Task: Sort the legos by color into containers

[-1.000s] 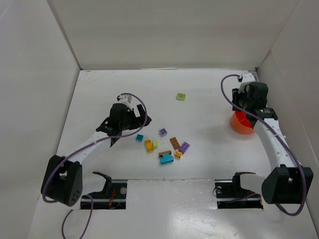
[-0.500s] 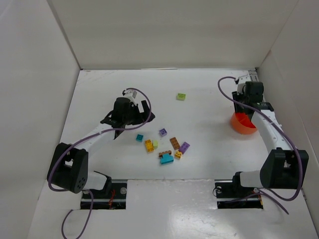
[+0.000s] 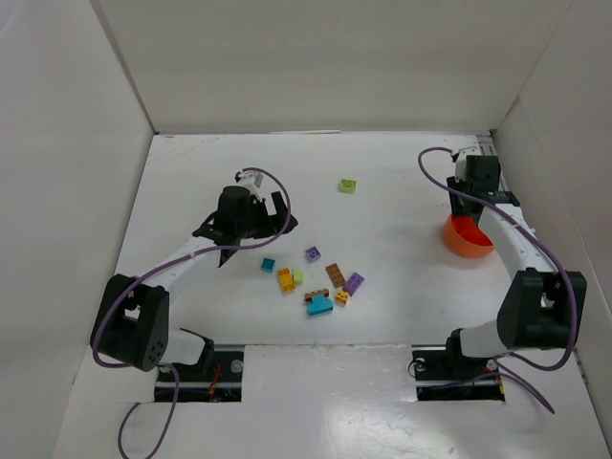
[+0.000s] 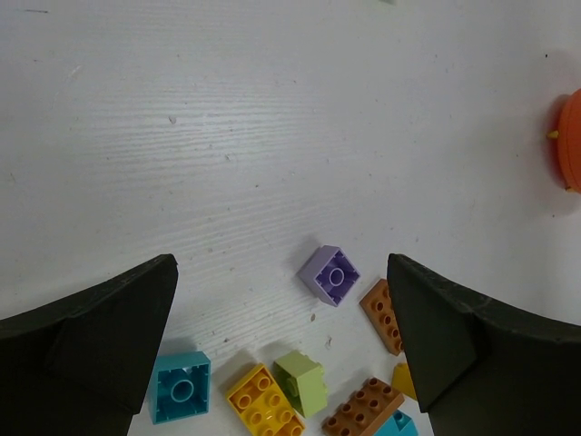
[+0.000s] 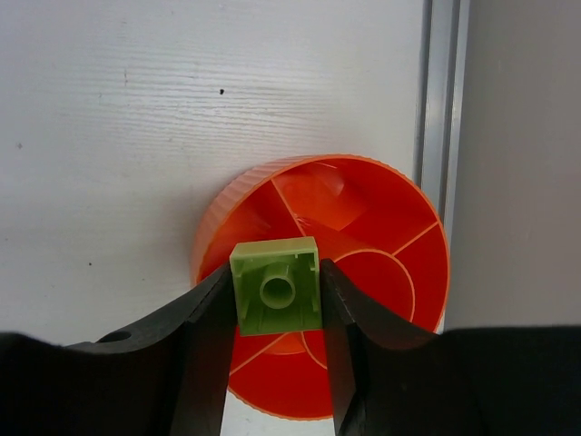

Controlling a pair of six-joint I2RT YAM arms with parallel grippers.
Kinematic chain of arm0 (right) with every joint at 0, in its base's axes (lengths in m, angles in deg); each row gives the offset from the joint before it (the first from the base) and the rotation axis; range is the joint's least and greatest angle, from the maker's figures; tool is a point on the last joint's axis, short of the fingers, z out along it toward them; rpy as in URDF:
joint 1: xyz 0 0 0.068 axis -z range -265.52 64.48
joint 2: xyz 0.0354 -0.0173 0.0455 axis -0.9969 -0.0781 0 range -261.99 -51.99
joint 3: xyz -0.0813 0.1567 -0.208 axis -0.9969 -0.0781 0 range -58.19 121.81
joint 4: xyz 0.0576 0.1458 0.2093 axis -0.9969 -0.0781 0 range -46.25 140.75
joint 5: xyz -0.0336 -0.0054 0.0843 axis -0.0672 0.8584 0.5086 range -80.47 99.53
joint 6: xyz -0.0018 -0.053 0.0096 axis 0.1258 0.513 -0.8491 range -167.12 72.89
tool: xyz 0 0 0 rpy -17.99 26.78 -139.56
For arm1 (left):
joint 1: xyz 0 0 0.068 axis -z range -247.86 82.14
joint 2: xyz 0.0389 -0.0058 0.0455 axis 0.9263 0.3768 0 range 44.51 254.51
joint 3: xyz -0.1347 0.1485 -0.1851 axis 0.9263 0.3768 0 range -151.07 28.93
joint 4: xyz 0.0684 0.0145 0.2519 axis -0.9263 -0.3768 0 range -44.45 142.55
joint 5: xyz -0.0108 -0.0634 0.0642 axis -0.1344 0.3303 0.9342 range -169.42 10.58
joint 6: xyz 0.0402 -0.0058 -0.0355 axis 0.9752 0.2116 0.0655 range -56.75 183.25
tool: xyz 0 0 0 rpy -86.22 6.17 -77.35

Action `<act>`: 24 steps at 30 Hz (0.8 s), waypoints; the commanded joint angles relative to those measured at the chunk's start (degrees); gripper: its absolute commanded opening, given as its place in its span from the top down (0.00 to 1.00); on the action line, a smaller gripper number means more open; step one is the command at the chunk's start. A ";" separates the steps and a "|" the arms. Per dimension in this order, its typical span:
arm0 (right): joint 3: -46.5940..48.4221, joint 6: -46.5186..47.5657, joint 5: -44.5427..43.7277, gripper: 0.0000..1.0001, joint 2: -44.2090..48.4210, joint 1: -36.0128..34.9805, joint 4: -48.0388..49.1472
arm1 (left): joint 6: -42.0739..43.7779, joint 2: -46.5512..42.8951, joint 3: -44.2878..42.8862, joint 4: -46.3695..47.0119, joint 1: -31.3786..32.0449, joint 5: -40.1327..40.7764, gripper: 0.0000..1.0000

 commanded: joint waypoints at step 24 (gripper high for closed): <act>-0.43 -2.40 12.41 0.35 15.68 0.22 0.21 | 8.97 16.26 -25.13 -3.01 2.65 -0.86 0.00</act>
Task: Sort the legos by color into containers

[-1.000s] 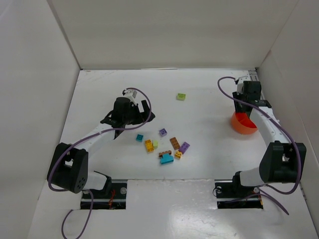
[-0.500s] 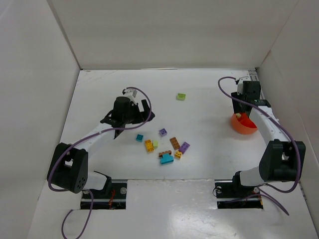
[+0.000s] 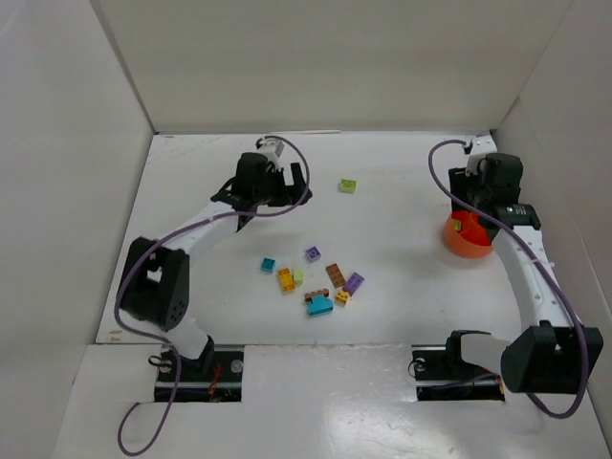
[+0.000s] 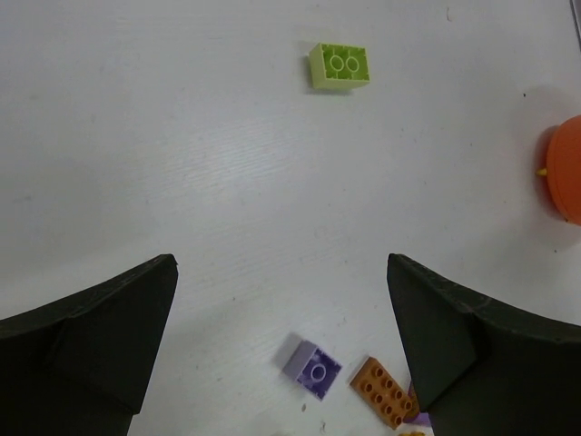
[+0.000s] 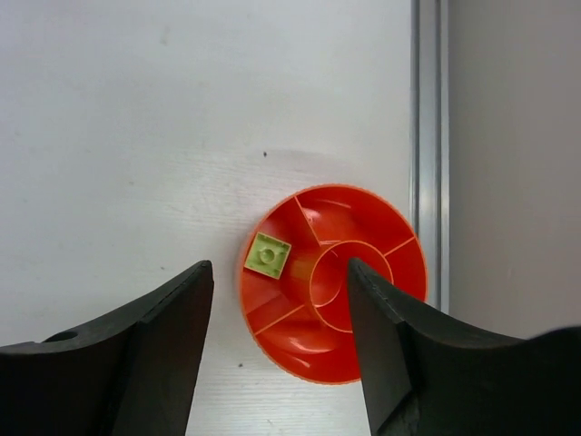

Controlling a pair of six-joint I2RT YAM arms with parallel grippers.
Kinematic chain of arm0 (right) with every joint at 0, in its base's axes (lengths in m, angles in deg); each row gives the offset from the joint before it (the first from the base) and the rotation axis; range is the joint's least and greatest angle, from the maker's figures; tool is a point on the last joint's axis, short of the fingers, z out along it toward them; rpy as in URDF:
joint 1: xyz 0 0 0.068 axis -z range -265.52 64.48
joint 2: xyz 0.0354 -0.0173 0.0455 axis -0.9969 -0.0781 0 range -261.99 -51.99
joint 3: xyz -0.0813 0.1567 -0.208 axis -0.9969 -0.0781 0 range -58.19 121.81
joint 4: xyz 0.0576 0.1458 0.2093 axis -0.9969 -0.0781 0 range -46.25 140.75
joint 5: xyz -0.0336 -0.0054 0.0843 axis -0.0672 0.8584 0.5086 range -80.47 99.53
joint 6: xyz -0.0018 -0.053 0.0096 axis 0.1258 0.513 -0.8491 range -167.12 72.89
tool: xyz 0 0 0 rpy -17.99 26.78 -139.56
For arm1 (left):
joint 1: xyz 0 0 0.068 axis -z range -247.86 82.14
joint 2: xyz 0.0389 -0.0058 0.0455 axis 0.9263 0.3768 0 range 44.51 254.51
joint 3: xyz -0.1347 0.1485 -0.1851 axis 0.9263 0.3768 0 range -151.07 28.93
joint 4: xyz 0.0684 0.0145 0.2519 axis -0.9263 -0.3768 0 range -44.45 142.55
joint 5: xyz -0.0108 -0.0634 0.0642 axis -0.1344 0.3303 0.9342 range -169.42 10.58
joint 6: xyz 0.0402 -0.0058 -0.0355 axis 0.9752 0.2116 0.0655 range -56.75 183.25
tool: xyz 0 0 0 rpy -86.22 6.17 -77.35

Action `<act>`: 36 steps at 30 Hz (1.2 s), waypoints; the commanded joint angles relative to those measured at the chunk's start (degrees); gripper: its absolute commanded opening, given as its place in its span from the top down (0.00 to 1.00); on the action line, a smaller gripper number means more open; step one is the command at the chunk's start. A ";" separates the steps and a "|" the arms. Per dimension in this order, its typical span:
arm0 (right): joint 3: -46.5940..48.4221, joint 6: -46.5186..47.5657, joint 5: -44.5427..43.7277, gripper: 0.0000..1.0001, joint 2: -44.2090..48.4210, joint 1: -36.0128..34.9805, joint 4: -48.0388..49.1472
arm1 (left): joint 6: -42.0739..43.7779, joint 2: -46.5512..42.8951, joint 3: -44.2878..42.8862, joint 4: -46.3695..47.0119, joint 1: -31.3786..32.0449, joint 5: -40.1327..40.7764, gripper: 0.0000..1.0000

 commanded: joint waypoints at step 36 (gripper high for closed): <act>-3.80 -2.90 11.43 0.33 2.00 0.73 1.45 | 3.00 54.49 -65.04 -18.81 14.35 17.28 0.25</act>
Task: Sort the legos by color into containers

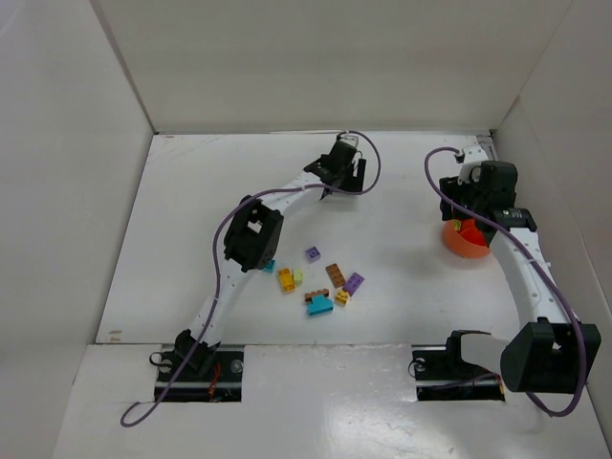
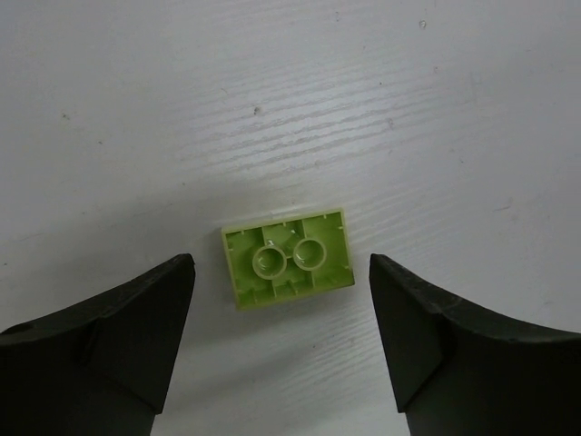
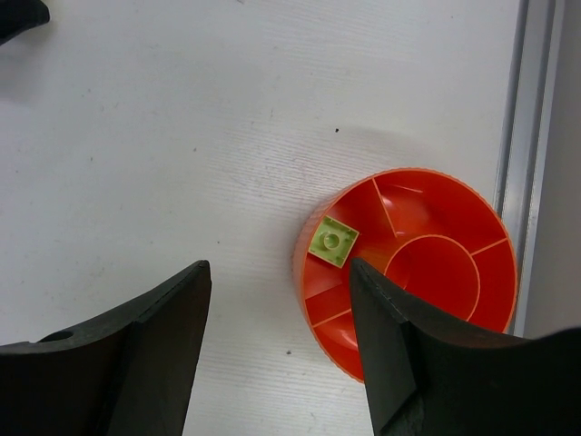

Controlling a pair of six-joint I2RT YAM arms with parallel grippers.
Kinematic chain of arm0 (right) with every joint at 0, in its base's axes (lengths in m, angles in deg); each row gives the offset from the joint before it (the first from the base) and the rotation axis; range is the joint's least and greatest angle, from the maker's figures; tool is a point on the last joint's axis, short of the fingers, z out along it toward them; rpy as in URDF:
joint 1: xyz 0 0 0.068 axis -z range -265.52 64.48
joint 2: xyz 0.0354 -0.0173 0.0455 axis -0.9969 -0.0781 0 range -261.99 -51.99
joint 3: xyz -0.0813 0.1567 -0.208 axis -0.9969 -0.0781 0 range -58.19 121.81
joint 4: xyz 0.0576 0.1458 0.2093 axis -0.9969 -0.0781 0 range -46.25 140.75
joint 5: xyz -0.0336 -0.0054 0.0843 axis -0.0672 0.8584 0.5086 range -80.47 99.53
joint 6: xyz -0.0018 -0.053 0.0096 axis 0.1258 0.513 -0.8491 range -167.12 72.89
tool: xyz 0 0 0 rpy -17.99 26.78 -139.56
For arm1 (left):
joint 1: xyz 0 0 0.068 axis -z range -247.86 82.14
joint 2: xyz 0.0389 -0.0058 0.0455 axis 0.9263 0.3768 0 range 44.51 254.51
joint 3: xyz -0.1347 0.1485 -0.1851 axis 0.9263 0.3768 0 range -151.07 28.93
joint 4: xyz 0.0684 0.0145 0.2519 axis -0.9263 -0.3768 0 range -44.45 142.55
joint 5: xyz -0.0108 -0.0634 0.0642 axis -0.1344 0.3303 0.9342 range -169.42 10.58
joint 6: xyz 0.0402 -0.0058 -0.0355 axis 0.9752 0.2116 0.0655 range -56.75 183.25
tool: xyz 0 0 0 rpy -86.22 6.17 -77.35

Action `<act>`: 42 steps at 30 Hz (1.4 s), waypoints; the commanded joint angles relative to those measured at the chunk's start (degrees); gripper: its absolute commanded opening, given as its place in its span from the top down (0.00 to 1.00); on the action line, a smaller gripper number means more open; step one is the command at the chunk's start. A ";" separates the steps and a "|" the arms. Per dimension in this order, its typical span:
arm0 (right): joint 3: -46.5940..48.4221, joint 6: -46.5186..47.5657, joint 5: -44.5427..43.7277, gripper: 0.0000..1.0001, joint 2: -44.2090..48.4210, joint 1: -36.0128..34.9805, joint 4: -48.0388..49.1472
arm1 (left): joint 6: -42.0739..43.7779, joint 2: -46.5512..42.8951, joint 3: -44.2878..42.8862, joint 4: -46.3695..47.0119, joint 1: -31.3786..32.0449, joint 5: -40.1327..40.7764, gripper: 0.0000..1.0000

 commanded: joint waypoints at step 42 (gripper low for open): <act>-7.89 12.50 5.29 0.34 7.62 -40.36 27.04 | -48.05 -52.91 71.07 85.60 -11.68 -76.72 0.70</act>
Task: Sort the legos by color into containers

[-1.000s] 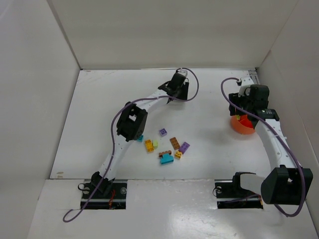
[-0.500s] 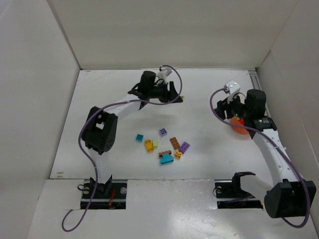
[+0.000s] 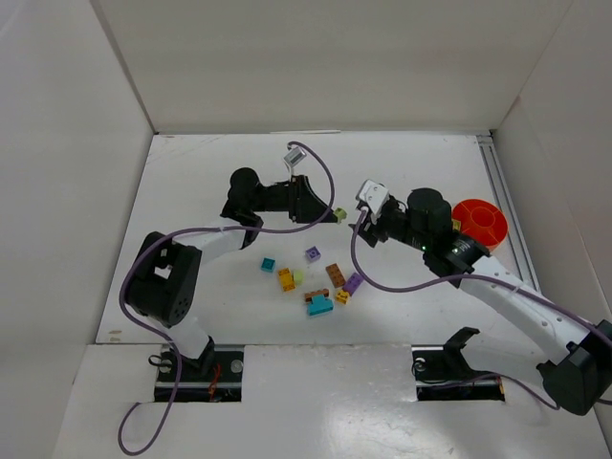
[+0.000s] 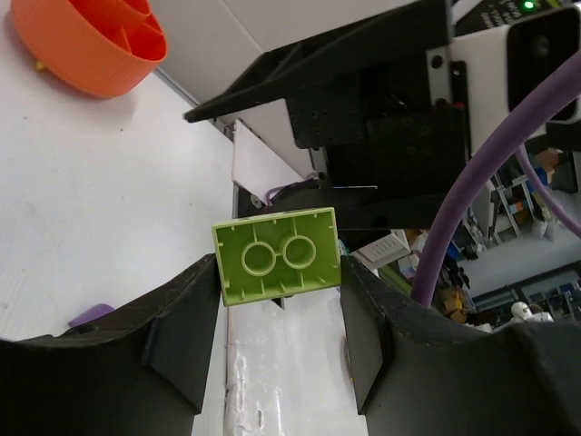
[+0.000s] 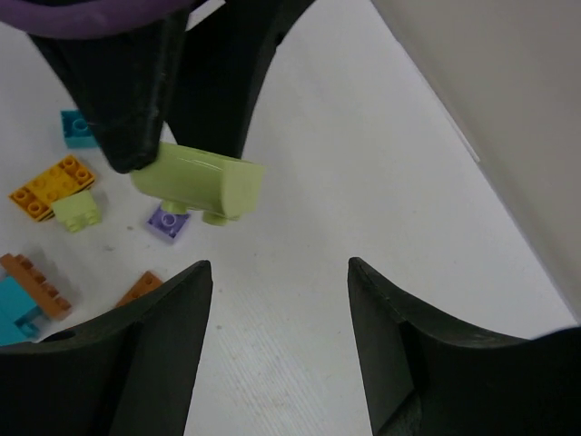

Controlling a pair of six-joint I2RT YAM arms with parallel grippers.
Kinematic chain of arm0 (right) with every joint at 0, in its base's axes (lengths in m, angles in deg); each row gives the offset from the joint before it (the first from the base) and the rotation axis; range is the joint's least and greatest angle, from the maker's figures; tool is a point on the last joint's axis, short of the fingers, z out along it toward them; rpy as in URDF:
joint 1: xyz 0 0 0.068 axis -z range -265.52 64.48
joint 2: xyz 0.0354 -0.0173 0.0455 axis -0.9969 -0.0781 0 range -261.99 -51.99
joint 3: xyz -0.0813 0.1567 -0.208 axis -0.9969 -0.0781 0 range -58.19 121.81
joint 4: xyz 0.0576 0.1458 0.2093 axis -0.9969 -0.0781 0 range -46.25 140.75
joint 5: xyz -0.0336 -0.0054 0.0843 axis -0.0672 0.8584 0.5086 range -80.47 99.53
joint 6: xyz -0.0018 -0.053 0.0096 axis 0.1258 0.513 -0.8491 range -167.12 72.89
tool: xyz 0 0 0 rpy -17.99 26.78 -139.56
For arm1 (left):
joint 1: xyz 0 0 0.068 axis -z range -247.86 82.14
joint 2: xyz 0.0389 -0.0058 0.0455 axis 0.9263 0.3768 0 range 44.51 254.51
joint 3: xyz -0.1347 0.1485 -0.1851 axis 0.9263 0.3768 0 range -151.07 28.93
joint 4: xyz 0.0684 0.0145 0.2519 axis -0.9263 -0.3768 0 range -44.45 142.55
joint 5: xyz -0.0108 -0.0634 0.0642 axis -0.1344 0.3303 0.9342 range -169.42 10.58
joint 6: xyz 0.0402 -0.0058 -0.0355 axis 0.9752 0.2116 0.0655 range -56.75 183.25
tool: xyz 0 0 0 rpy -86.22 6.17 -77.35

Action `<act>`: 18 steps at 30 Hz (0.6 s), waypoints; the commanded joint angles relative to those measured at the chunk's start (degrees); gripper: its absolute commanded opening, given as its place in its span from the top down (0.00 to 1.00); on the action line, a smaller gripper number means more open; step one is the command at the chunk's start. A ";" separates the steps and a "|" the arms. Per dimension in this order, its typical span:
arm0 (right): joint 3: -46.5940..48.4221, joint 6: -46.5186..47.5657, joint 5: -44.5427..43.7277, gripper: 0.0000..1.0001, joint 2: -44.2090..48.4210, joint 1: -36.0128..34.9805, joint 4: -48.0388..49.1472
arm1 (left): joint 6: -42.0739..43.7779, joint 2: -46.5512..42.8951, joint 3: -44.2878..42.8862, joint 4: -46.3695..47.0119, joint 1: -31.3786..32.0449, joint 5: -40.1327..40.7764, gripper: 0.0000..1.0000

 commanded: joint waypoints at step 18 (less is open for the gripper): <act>2.50 -4.56 2.44 0.36 0.23 -6.64 9.08 | -4.87 -5.57 2.09 11.19 0.06 -0.62 0.70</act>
